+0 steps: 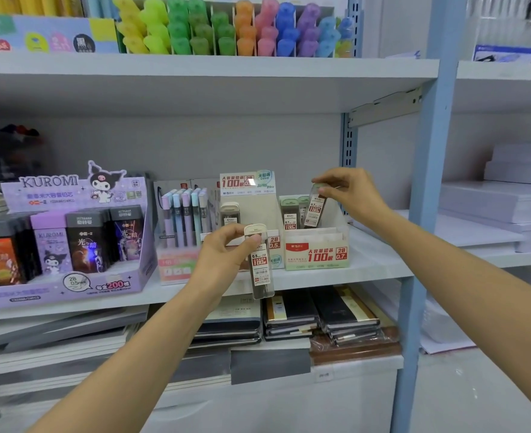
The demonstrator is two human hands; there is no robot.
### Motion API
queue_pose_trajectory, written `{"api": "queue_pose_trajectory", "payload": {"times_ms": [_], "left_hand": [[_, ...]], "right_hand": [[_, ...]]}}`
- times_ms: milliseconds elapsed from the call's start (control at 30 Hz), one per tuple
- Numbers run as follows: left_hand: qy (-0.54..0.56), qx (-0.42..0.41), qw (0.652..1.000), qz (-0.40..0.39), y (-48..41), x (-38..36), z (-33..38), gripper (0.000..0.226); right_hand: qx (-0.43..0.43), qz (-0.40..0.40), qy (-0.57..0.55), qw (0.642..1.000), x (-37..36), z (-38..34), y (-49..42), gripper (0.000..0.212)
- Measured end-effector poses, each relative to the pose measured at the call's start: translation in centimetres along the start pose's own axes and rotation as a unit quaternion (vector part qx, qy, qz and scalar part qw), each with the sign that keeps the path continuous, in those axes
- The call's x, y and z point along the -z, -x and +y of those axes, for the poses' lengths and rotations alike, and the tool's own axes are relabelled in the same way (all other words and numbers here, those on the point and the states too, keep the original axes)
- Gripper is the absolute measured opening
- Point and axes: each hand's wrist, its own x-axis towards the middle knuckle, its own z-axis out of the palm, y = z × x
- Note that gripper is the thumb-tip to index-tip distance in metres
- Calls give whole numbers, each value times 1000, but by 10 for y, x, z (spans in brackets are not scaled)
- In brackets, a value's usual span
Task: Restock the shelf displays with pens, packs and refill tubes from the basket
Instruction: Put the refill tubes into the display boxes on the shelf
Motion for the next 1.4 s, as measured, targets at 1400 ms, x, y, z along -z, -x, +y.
{"api": "queue_pose_trajectory", "payload": {"times_ms": [1400], "left_hand": [[-671,-271,690,17,14,45,-30,63]], "right_hand": [[59,32,79,995,-95,-59,-7,15]]}}
